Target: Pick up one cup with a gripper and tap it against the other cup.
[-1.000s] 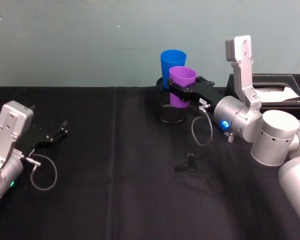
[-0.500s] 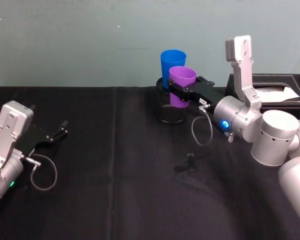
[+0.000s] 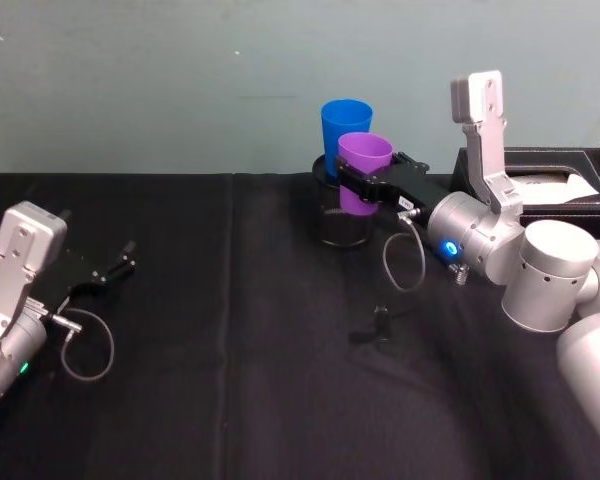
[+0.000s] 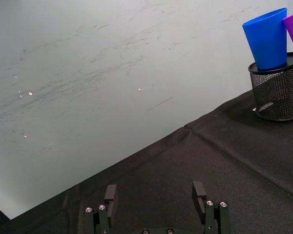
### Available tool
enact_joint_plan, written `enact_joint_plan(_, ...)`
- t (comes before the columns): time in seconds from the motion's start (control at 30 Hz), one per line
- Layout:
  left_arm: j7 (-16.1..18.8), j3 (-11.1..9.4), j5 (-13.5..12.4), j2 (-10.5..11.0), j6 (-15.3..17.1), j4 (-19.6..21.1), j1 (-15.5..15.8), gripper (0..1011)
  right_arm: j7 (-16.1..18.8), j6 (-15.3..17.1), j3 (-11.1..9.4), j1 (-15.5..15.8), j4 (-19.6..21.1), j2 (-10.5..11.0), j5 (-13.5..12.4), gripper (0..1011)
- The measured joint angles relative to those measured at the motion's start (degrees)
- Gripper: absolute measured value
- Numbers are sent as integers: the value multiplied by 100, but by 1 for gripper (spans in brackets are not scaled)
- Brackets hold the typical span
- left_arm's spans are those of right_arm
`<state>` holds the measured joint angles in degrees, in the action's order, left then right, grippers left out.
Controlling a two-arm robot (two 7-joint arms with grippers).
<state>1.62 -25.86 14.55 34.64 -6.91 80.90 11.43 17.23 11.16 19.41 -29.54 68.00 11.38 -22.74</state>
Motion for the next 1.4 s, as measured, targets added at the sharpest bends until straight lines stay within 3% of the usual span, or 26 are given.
enact_joint_plan(1.17,0,0,0,0,0,0,0,1000,0,0,0,7,10,2,0,726)
enact_joint_plan(1.4,0,0,0,0,0,0,0,1000,-43,-7,21,528,636,178,55,726)
